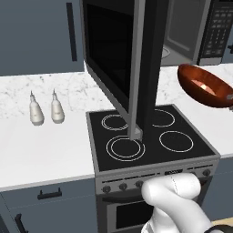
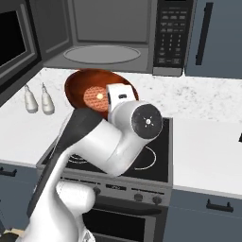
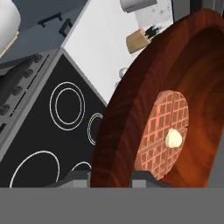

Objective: Open the microwave, place the bowl with waffle inside the microwave, then close the microwave door and turn it on.

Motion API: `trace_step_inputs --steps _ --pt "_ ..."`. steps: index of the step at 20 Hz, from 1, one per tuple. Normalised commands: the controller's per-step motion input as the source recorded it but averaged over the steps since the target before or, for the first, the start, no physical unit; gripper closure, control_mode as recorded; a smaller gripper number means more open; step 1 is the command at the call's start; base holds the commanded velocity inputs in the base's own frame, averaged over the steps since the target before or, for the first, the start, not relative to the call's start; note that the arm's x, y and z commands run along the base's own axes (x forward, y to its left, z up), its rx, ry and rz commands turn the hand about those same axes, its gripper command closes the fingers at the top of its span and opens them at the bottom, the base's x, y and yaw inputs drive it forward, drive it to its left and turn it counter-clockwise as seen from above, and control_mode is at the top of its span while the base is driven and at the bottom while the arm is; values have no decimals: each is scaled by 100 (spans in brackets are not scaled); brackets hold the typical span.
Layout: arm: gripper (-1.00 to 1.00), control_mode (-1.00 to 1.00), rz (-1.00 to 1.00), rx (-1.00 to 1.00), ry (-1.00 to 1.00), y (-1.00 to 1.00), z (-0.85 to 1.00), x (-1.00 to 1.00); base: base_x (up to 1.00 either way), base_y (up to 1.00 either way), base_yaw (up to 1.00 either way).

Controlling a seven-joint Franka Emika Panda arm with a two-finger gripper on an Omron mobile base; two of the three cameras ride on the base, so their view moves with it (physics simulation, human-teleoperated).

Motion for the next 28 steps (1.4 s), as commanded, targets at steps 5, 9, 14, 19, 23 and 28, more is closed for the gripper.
trace_step_inputs --steps 5,9,14,19,23,28 --pt "100 -100 0 -2 0 17 0 13 0 0 0" --pt "100 -100 0 0 -1 45 37 37 0 0 0" --pt "100 -100 -5 0 0 39 62 92 0 0 0" --pt "100 -100 -13 -1 0 45 35 100 0 0 0" --pt "100 -100 -11 -1 0 46 16 100 0 0 0" --pt "100 -100 -10 -2 0 26 17 100 0 0 0"
